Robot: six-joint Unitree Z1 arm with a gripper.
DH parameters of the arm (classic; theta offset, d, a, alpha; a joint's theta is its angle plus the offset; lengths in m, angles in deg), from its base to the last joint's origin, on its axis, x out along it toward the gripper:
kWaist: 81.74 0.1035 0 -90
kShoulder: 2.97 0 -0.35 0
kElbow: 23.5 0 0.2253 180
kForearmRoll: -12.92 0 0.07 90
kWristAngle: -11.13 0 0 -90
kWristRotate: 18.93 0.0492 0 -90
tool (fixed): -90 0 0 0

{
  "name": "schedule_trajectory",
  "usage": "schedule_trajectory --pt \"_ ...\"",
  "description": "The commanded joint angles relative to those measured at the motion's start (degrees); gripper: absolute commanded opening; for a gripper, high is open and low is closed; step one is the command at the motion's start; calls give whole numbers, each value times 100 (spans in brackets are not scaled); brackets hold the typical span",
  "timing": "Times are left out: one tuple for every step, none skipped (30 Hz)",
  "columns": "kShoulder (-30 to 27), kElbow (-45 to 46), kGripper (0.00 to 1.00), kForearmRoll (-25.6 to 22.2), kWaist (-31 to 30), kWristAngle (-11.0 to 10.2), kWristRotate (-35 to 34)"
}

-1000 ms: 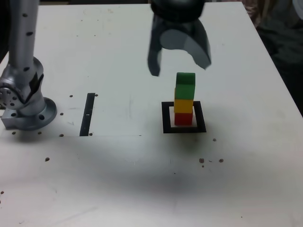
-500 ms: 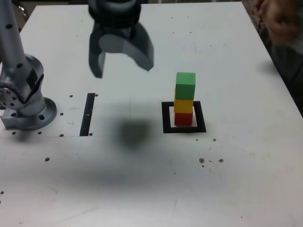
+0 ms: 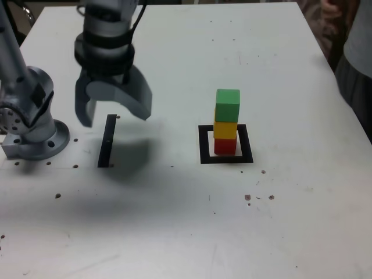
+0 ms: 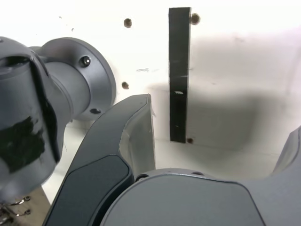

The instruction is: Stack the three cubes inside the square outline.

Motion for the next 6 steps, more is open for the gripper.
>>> schedule_trajectory --pt "-51 162 100 107 -5 20 -7" --pt "-60 218 100 145 -4 25 -7" --pt "-69 261 100 179 -4 31 -7" --pt "-78 292 100 203 -4 36 -7" --pt "-87 313 100 220 -5 39 -7" --pt "-93 323 100 228 -5 39 -7"
